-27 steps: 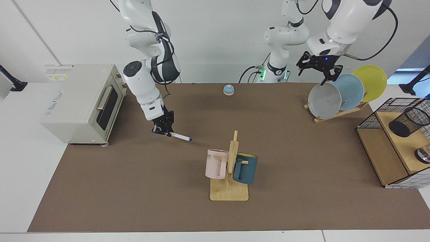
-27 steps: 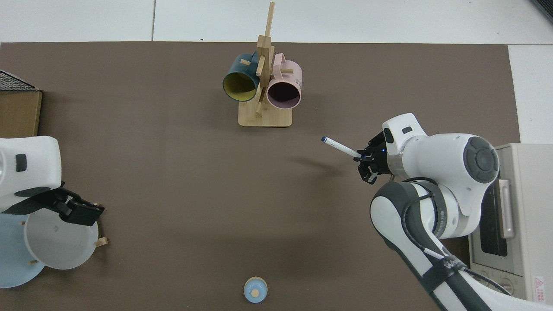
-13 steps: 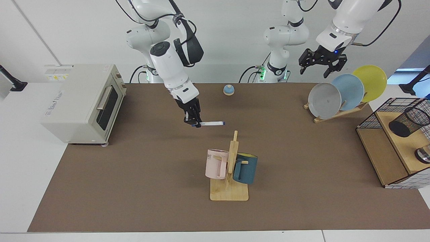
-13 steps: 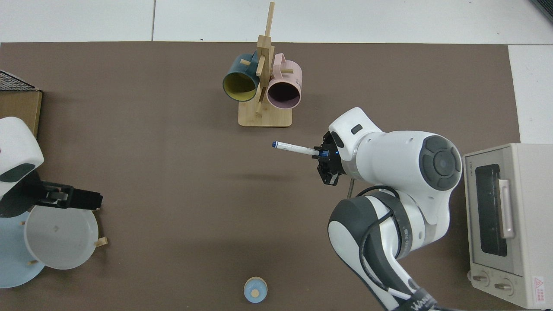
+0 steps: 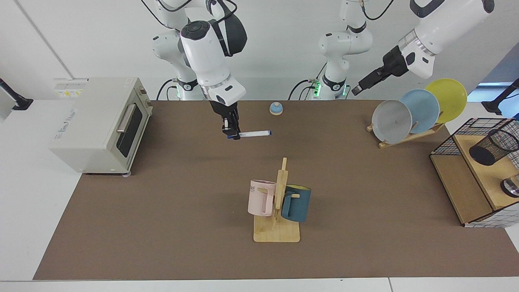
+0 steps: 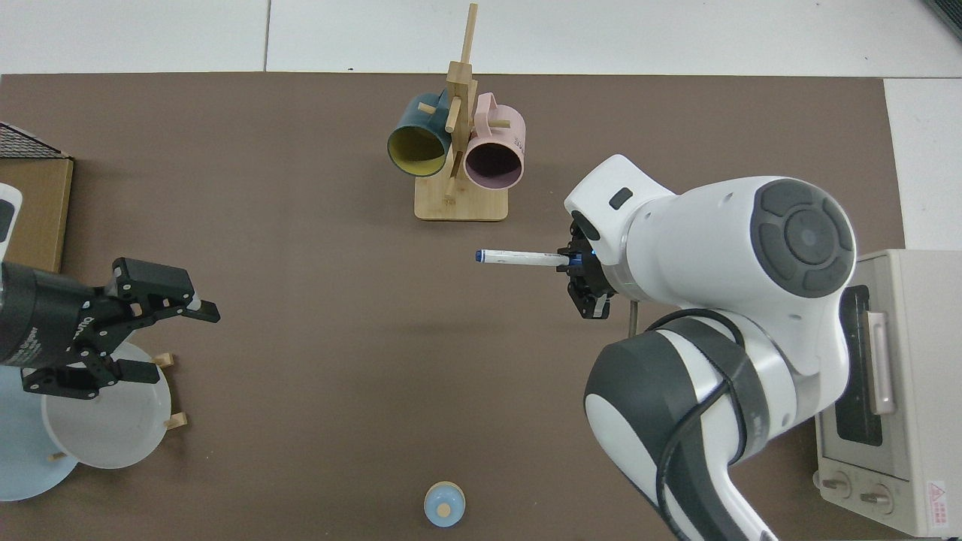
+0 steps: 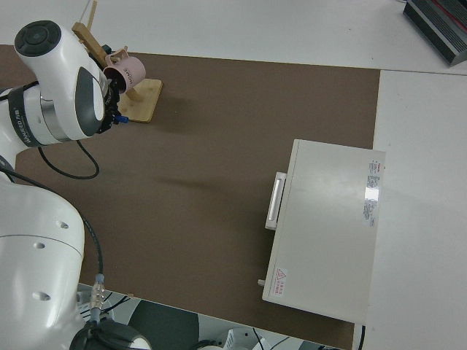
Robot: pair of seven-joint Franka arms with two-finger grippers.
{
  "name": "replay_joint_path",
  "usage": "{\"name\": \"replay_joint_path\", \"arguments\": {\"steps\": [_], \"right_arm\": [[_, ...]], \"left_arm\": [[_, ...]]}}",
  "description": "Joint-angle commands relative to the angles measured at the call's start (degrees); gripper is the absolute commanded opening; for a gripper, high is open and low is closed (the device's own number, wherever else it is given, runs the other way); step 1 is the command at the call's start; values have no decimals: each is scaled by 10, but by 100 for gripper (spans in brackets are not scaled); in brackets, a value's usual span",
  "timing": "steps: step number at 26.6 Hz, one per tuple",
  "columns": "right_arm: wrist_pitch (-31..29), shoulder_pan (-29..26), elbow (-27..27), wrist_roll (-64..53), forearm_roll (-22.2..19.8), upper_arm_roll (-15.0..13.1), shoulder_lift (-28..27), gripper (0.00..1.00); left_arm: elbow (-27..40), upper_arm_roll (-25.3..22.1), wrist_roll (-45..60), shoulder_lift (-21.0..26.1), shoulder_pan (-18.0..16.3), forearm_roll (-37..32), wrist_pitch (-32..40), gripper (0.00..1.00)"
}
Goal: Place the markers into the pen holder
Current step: 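Carry the marker toward the left gripper while the left gripper approaches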
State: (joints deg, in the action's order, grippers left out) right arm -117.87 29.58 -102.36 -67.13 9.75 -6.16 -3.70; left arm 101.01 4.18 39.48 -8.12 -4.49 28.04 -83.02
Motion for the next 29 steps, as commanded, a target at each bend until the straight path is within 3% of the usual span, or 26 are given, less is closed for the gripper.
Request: {"name": "replay_joint_path", "arguments": {"steps": [1, 6, 11, 16, 21, 29], "right_arm": [[38, 26, 30, 30, -12, 7, 7, 0], [53, 73, 47, 110, -39, 6, 6, 0], [50, 101, 47, 157, -45, 7, 7, 0], [44, 129, 47, 196, -48, 8, 1, 0], [26, 166, 46, 262, -87, 7, -10, 0], [25, 173, 47, 292, -91, 7, -13, 0]], "left_arm": [[-3, 17, 81, 18, -3, 30, 8, 100], [-5, 29, 155, 38, -10, 81, 29, 100], [-5, 31, 159, 40, -13, 94, 27, 100], [-6, 38, 142, 40, -2, 90, 13, 100], [-6, 55, 129, 40, -1, 75, 3, 100], [14, 70, 118, 36, 0, 42, -31, 100]]}}
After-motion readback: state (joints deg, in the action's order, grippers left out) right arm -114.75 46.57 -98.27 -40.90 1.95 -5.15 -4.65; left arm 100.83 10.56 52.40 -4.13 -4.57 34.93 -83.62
